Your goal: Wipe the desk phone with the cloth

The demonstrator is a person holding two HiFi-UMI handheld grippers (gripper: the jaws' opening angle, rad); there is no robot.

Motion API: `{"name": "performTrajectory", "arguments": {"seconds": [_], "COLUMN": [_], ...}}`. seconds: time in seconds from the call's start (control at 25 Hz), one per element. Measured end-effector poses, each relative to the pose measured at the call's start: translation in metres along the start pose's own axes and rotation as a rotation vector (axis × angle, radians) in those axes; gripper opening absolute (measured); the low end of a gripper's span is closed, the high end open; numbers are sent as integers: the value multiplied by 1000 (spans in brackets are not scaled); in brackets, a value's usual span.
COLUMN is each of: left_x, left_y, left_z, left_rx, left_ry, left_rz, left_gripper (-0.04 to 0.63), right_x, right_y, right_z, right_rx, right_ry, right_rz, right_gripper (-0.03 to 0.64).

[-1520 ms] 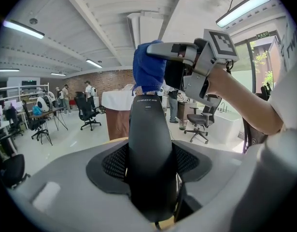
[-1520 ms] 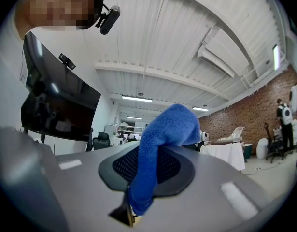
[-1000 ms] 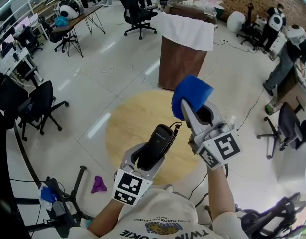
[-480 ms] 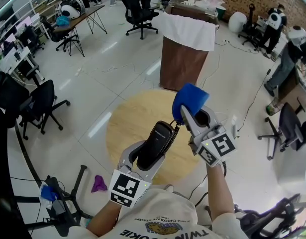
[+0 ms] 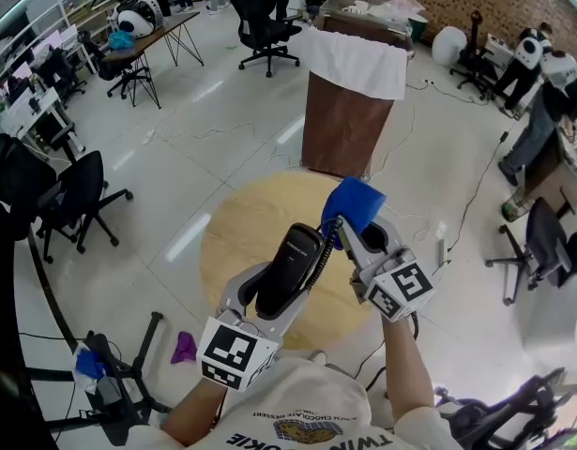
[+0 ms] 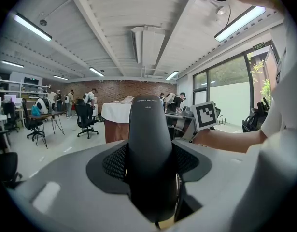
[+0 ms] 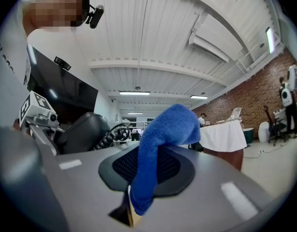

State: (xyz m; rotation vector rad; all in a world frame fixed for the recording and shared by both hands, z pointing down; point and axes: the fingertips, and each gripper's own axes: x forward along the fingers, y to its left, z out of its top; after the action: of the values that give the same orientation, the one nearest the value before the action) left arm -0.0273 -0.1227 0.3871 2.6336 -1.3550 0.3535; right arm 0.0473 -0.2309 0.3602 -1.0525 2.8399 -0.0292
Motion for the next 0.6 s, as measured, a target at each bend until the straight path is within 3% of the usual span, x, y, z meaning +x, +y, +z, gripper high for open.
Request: {"name": "performTrajectory", "arguments": {"seconds": [0.6], "left_x": [6], "left_y": [8], "left_z": [21], "left_rx": [-27], "left_ry": [-42], "left_rz": [-15], "left_gripper": [256], "right_x": [-1], "right_y": [50], "right_z": [-37], "right_rx": [-25], "right_ry": [35], "right_rz": [80], "right_gripper": [60]}}
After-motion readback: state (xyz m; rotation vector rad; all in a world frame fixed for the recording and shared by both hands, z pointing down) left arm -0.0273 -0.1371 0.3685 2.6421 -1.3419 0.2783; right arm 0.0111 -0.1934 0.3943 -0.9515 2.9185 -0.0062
